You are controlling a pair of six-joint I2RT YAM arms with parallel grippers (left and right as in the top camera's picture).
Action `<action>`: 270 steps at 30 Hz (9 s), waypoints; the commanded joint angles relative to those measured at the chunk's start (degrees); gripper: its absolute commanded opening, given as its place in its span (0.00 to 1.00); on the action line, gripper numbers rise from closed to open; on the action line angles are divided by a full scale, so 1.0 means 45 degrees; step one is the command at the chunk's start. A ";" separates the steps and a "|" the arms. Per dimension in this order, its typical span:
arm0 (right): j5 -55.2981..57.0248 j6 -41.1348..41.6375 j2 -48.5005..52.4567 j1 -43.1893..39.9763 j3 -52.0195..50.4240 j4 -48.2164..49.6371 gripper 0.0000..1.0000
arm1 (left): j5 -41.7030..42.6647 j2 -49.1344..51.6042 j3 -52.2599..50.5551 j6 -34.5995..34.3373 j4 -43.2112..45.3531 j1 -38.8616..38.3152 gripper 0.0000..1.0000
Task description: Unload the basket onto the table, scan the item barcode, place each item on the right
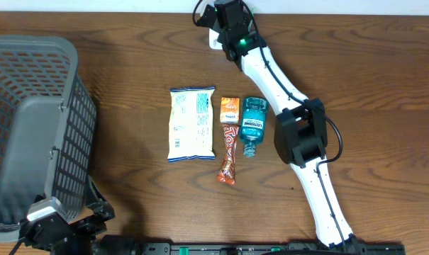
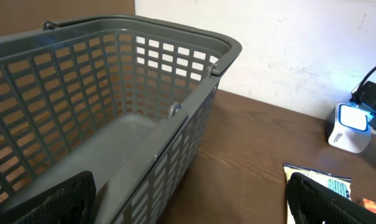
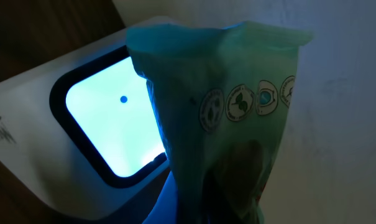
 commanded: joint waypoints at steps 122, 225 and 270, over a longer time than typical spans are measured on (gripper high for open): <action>0.1447 1.8617 -0.5265 0.2511 -0.9403 -0.8835 0.88 | -0.0078 -0.0063 -0.0262 -0.0219 -0.0423 -0.0024 0.98; -0.6402 1.1793 -0.3614 0.0452 -0.4294 -1.2541 0.01 | -0.0078 -0.0058 -0.0262 -0.0219 -0.1088 -0.0024 0.98; -0.6392 1.3658 -0.5829 -0.1103 -0.2647 -1.6636 0.88 | -0.0078 -0.0053 -0.0262 -0.0223 -0.3075 -0.0024 0.98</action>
